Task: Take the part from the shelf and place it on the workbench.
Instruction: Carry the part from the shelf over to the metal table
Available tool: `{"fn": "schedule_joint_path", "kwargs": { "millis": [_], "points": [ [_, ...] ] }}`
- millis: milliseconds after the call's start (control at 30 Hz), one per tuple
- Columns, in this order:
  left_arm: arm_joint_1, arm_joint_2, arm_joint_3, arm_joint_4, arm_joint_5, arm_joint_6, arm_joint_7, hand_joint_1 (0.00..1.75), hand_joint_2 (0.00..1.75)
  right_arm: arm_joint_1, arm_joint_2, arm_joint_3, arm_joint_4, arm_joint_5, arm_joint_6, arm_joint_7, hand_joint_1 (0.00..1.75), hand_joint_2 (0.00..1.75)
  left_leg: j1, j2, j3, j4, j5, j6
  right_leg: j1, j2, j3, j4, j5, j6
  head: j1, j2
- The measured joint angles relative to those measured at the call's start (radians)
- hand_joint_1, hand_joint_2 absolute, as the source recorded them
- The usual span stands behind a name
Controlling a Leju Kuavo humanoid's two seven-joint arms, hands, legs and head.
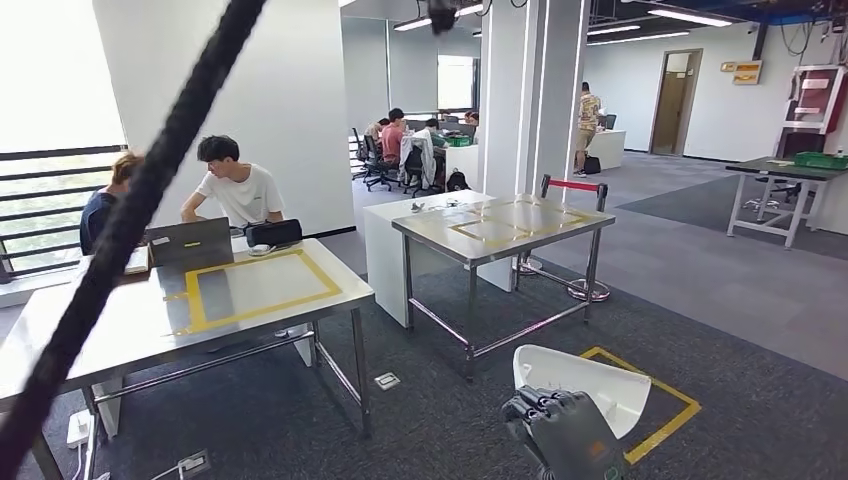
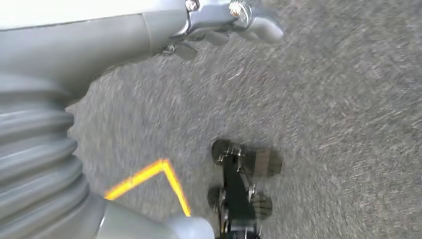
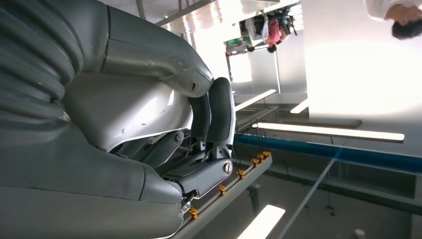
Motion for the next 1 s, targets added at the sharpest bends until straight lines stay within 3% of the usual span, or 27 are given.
{"fn": "schedule_joint_path", "kwargs": {
  "millis": [33, 67, 100, 133, 167, 233, 300, 333, 400, 433, 500, 567, 633, 667, 700, 767, 833, 900, 933, 1000],
  "points": [
    [-0.001, 0.002, 0.009, 0.000, 0.003, -0.006, 0.000, 0.00, 1.75, 0.009, -0.005, -0.004, -0.004, 0.002, -0.001, 0.000, 1.75, 1.75, -0.001, 0.032, -0.028, 0.063, -0.035, -0.003, 0.002, -0.013, 0.001, -0.001, 0.000, -0.004, -0.001, 0.000],
    [-0.002, 0.003, 0.015, 0.000, 0.005, -0.008, 0.000, 0.00, 1.75, 0.017, -0.009, -0.007, -0.007, 0.003, -0.001, 0.000, 1.75, 1.75, 0.000, 0.045, -0.058, 0.133, -0.067, -0.005, 0.003, -0.027, 0.000, 0.000, -0.001, -0.005, -0.002, 0.000],
    [-0.002, 0.004, 0.020, 0.000, 0.006, -0.009, 0.000, 0.00, 1.75, 0.026, -0.012, -0.009, -0.008, 0.004, -0.001, 0.000, 1.75, 1.75, 0.001, 0.050, -0.082, 0.190, -0.089, -0.008, 0.004, -0.041, 0.000, 0.000, -0.002, -0.006, -0.002, 0.000],
    [-0.001, 0.006, 0.025, 0.000, 0.007, -0.010, 0.000, 0.00, 1.75, 0.032, -0.014, -0.010, -0.008, 0.004, -0.001, 0.000, 1.75, 1.75, 0.001, 0.052, -0.090, 0.214, -0.092, -0.009, 0.004, -0.053, 0.000, 0.000, -0.003, -0.006, -0.002, 0.000],
    [0.000, 0.008, 0.029, 0.000, 0.007, -0.010, 0.000, 0.00, 1.75, 0.037, -0.015, -0.011, -0.008, 0.004, -0.001, 0.000, 1.75, 1.75, 0.001, 0.055, -0.076, 0.195, -0.075, -0.011, 0.004, -0.066, 0.001, 0.001, -0.004, -0.006, -0.002, 0.000],
    [0.000, 0.012, 0.037, -0.001, 0.007, -0.010, 0.000, 0.00, 1.75, 0.041, -0.018, -0.013, -0.013, 0.004, -0.001, 0.000, 1.75, 1.75, 0.001, 0.083, -0.002, 0.064, -0.019, -0.010, 0.004, -0.090, 0.002, 0.005, -0.008, 0.001, -0.002, 0.000],
    [-0.003, 0.015, 0.042, -0.002, 0.008, -0.010, 0.000, 0.00, 1.75, 0.041, -0.022, -0.018, -0.019, 0.004, -0.002, 0.000, 1.75, 1.75, -0.003, 0.111, 0.054, -0.041, 0.010, 0.002, 0.009, -0.111, 0.002, 0.012, -0.015, 0.011, -0.002, 0.000],
    [-0.004, 0.016, 0.043, -0.003, 0.008, -0.010, 0.000, 0.00, 1.75, 0.041, -0.024, -0.020, -0.021, 0.004, -0.002, 0.000, 1.75, 1.75, -0.005, 0.114, 0.061, -0.057, 0.010, 0.011, 0.012, -0.120, 0.003, 0.014, -0.017, 0.016, -0.001, 0.000],
    [-0.002, 0.016, 0.045, -0.003, 0.008, -0.010, 0.000, 0.00, 1.75, 0.041, -0.026, -0.021, -0.023, 0.004, -0.003, 0.000, 1.75, 1.75, -0.007, 0.089, 0.058, -0.056, 0.012, 0.029, 0.015, -0.140, 0.007, 0.014, -0.019, 0.024, 0.001, 0.000],
    [0.000, 0.016, 0.046, -0.003, 0.008, -0.010, 0.000, 0.00, 1.75, 0.040, -0.027, -0.022, -0.025, 0.004, -0.003, 0.000, 1.75, 1.75, -0.005, 0.078, 0.058, -0.057, 0.014, 0.036, 0.013, -0.136, 0.010, 0.017, -0.024, 0.031, 0.001, 0.000],
    [-0.001, 0.016, 0.049, -0.003, 0.008, -0.011, -0.001, 0.00, 1.75, 0.040, -0.029, -0.023, -0.030, 0.004, -0.004, 0.000, 1.75, 1.75, -0.001, 0.057, 0.059, -0.059, 0.018, 0.046, 0.007, -0.088, -0.008, 0.066, -0.059, 0.042, 0.003, 0.000],
    [-0.004, 0.016, 0.051, -0.003, 0.008, -0.011, -0.001, 0.00, 1.75, 0.043, -0.033, -0.024, -0.032, 0.004, -0.004, 0.000, 1.75, 1.75, 0.000, 0.036, 0.056, -0.059, 0.021, 0.051, 0.004, -0.032, -0.064, 0.183, -0.117, 0.047, 0.004, 0.000],
    [-0.005, 0.016, 0.051, -0.003, 0.008, -0.011, -0.001, 0.00, 1.75, 0.050, -0.037, -0.024, -0.032, 0.004, -0.004, 0.000, 1.75, 1.75, -0.001, 0.009, 0.054, -0.059, 0.022, 0.054, 0.004, -0.015, -0.113, 0.272, -0.138, 0.045, 0.005, 0.000],
    [-0.005, 0.016, 0.052, -0.003, 0.008, -0.011, -0.001, 0.00, 1.75, 0.053, -0.037, -0.024, -0.032, 0.004, -0.003, 0.000, 1.75, 1.75, -0.002, -0.005, 0.054, -0.058, 0.023, 0.053, 0.005, -0.011, -0.114, 0.269, -0.123, 0.041, 0.006, 0.000],
    [-0.005, 0.016, 0.052, -0.003, 0.008, -0.011, -0.001, 0.00, 1.75, 0.054, -0.037, -0.024, -0.032, 0.004, -0.003, 0.000, 1.75, 1.75, -0.002, -0.018, 0.054, -0.057, 0.024, 0.053, 0.005, -0.003, -0.095, 0.226, -0.092, 0.036, 0.006, 0.000],
    [-0.006, 0.015, 0.052, -0.003, 0.008, -0.011, 0.000, 0.00, 1.75, 0.053, -0.038, -0.025, -0.033, 0.004, -0.003, 0.000, 1.75, 1.75, -0.001, -0.043, 0.052, -0.056, 0.026, 0.047, 0.005, 0.045, -0.036, 0.097, -0.033, 0.023, 0.005, 0.000],
    [-0.006, 0.014, 0.053, -0.003, 0.008, -0.011, 0.000, 0.00, 1.75, 0.052, -0.040, -0.025, -0.033, 0.004, -0.004, 0.000, 1.75, 1.75, 0.002, -0.067, 0.045, -0.056, 0.031, 0.036, 0.007, 0.081, -0.004, 0.024, -0.013, 0.017, 0.006, 0.000],
    [-0.004, 0.014, 0.054, -0.003, 0.008, -0.012, 0.000, 0.00, 1.75, 0.052, -0.041, -0.026, -0.035, 0.004, -0.004, 0.000, 1.75, 1.75, 0.006, -0.091, 0.036, -0.062, 0.038, 0.021, 0.009, 0.065, -0.002, 0.015, -0.012, 0.016, 0.006, 0.000],
    [-0.002, 0.014, 0.054, -0.002, 0.008, -0.012, 0.000, 0.00, 1.75, 0.051, -0.041, -0.026, -0.036, 0.004, -0.004, 0.000, 1.75, 1.75, 0.006, -0.083, 0.032, -0.060, 0.038, 0.016, 0.008, 0.051, 0.001, 0.010, -0.009, 0.012, 0.006, 0.000],
    [-0.003, 0.015, 0.056, -0.002, 0.008, -0.012, -0.001, 0.00, 1.75, 0.050, -0.040, -0.026, -0.039, 0.004, -0.004, 0.000, 1.75, 1.75, 0.001, -0.026, 0.008, -0.016, 0.009, 0.008, 0.004, 0.022, 0.007, -0.003, -0.003, 0.001, 0.003, 0.000]
  ]
}}
